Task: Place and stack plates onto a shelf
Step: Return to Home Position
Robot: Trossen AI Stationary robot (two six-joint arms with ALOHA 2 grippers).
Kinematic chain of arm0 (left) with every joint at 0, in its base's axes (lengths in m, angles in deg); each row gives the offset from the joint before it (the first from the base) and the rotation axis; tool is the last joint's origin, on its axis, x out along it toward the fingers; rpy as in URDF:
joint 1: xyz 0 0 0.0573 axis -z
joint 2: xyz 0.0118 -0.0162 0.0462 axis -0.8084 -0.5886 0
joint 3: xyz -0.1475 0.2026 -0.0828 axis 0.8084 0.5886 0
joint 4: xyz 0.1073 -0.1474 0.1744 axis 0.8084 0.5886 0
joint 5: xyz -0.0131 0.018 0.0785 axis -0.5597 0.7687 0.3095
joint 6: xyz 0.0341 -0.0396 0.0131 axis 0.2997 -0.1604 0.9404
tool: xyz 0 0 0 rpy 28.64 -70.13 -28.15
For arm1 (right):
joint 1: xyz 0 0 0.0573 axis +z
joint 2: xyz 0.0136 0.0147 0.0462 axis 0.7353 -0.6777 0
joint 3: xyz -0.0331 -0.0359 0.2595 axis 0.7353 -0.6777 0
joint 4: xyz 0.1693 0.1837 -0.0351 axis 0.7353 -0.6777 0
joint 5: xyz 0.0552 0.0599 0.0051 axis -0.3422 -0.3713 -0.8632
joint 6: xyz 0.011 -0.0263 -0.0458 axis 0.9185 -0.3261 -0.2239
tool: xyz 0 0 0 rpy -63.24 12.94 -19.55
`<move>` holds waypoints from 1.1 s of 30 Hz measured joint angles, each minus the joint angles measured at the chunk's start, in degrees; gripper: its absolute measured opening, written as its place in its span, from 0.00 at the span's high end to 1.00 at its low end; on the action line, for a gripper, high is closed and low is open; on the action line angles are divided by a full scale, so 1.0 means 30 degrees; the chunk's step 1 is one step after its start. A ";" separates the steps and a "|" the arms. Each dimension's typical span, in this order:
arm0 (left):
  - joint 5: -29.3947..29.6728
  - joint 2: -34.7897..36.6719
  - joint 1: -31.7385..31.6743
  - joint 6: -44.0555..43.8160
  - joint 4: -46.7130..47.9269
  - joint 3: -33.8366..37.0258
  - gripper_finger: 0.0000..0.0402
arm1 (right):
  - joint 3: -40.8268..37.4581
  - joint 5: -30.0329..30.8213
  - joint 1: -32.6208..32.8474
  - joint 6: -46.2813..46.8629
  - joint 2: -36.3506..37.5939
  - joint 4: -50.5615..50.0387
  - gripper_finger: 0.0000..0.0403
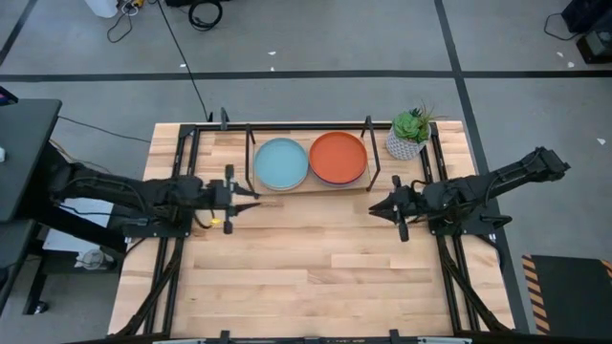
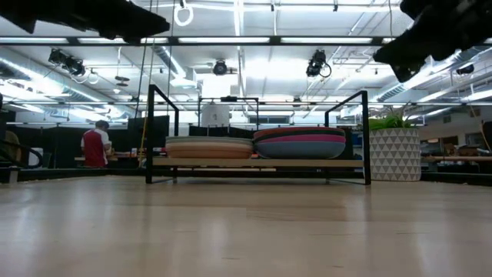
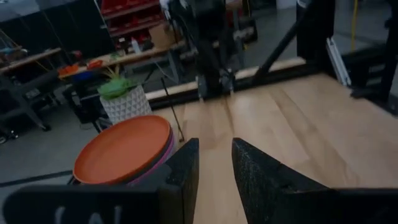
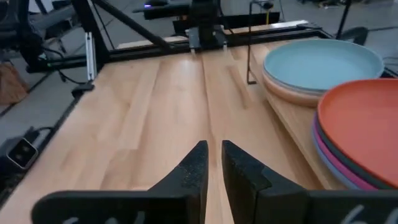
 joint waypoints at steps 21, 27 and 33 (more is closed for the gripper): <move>0.0629 0.9327 -0.0170 -0.1592 -0.0014 0.5884 0.75 | -0.5798 -0.0605 -0.1298 -0.1665 0.6760 0.3173 0.91; 0.1188 1.0742 -0.0170 -0.1746 0.0371 0.6785 0.75 | -0.6616 -0.0605 -0.1350 -0.1480 0.7951 0.3072 0.92; 0.1289 1.1653 -0.0170 -0.1823 0.0672 0.7491 0.75 | -0.6616 -0.0605 -0.1350 -0.1649 0.8265 0.3000 0.92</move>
